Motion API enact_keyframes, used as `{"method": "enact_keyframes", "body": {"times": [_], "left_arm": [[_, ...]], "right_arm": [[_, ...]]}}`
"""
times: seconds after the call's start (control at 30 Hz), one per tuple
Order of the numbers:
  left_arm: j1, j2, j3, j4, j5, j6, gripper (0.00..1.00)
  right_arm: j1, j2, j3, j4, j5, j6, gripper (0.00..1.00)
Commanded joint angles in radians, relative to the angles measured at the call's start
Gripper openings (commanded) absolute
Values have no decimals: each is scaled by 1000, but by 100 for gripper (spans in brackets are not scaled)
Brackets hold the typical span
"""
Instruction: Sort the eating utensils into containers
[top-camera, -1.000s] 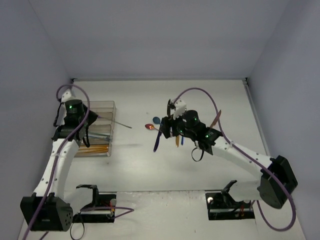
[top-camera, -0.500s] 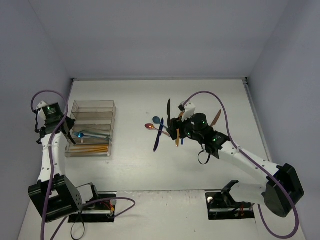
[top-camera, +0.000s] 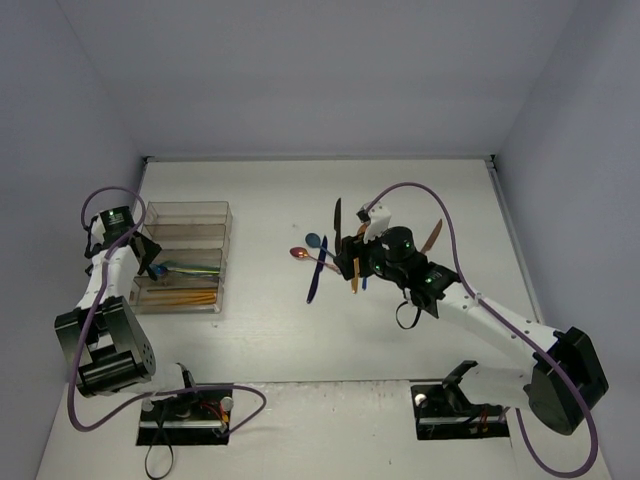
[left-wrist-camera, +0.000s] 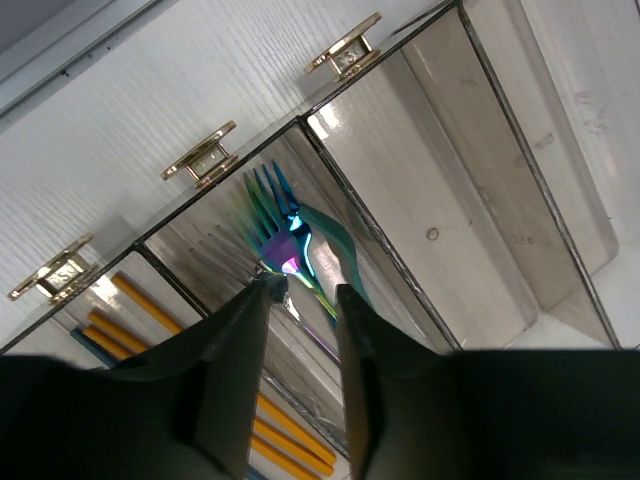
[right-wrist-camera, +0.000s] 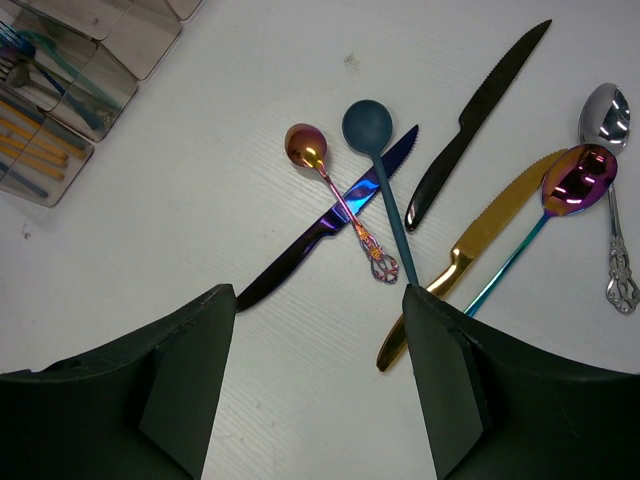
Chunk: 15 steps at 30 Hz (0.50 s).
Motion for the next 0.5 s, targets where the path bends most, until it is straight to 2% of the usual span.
{"method": "enact_keyframes", "body": {"times": [0.0,0.1,0.13,0.3,0.47], "left_arm": [[6,-31,44,4,-41,-3,40],[6,-45,60,-16,-40,21,54],[6,-54,64,-26,-35,29,56],[-31,-122,86,-61,22,59,57],[-226,-156,157,-110,35,126,58]], "right_arm": [[-4,9,13,49,3,15,65],[-4,22,18,44,16,22,65],[-4,26,19,43,25,25,65],[-9,61,36,6,105,48,65],[-33,97,44,-25,163,79,65]]}}
